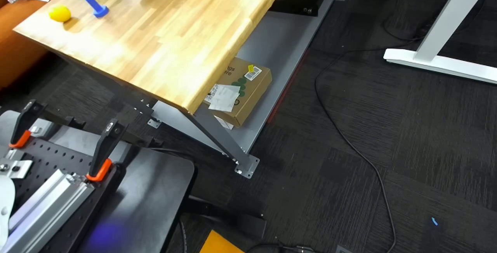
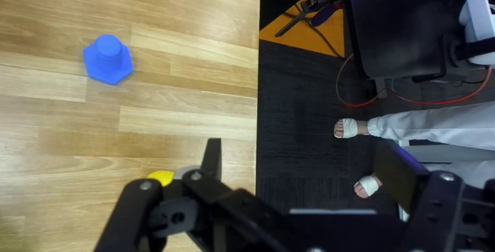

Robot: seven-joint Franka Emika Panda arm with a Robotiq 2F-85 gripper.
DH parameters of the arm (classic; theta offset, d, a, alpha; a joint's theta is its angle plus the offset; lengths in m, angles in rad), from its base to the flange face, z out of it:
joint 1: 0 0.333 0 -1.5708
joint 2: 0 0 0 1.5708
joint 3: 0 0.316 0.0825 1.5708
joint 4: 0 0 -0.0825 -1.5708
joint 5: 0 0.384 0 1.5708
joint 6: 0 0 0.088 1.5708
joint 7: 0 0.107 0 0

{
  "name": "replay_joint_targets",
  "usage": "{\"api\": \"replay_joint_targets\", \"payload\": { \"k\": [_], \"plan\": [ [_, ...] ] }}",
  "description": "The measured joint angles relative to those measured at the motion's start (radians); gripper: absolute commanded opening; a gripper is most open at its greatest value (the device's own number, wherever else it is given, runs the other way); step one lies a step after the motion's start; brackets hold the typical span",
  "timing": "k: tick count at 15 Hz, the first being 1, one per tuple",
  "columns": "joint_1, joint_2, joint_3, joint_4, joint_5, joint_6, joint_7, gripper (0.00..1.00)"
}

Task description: Pick up the lemon from the green pot then place it inside the open drawer

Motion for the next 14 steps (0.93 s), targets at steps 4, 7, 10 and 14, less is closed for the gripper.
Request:
{"api": "replay_joint_targets", "payload": {
  "k": [4, 7, 10, 14],
  "plan": [
    [0.051, 0.009, -0.050, 0.041, -0.075, -0.009, -0.058, 1.00],
    [0.079, 0.039, -0.078, 0.065, -0.103, -0.009, -0.102, 1.00],
    [0.092, 0.058, -0.091, 0.087, -0.106, -0.009, -0.117, 1.00],
    [0.092, 0.058, -0.092, 0.096, -0.106, -0.010, -0.120, 1.00]
  ]
}}
